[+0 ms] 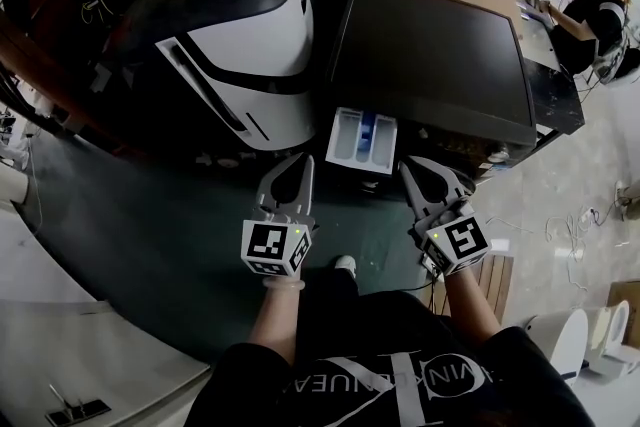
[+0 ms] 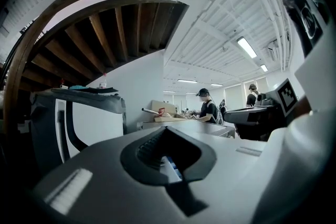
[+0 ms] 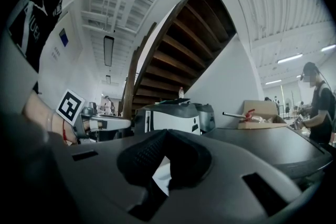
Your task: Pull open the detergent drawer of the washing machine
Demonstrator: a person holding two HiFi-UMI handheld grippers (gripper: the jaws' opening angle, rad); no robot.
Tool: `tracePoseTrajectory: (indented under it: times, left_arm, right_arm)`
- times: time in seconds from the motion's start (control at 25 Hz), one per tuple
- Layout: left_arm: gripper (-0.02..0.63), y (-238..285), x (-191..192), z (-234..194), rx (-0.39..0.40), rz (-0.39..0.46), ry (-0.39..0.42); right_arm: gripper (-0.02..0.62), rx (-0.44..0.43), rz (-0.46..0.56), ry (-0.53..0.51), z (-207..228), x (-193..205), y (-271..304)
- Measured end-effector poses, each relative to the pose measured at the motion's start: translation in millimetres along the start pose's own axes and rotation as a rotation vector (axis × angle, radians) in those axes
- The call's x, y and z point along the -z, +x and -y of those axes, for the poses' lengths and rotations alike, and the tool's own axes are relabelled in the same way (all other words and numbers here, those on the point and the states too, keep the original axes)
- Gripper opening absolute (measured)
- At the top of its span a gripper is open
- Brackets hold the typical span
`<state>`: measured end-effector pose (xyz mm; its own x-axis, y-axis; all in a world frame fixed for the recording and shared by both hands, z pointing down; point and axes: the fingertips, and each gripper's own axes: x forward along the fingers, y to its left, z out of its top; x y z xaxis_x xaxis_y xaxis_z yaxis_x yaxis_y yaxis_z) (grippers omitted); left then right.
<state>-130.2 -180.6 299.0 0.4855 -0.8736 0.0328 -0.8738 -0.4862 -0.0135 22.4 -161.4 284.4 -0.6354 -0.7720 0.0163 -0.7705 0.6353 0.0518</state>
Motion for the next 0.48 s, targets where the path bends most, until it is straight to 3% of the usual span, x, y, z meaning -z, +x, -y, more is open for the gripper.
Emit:
tracePoseTrajectory:
  times: [0.48]
  left_arm:
    - [0.009, 0.6, -2.2, -5.4, -0.019, 0.016, 0.008]
  right_arm:
    - [0.012, 0.002, 0.006, 0.018, 3.2, 4.4, 3.4]
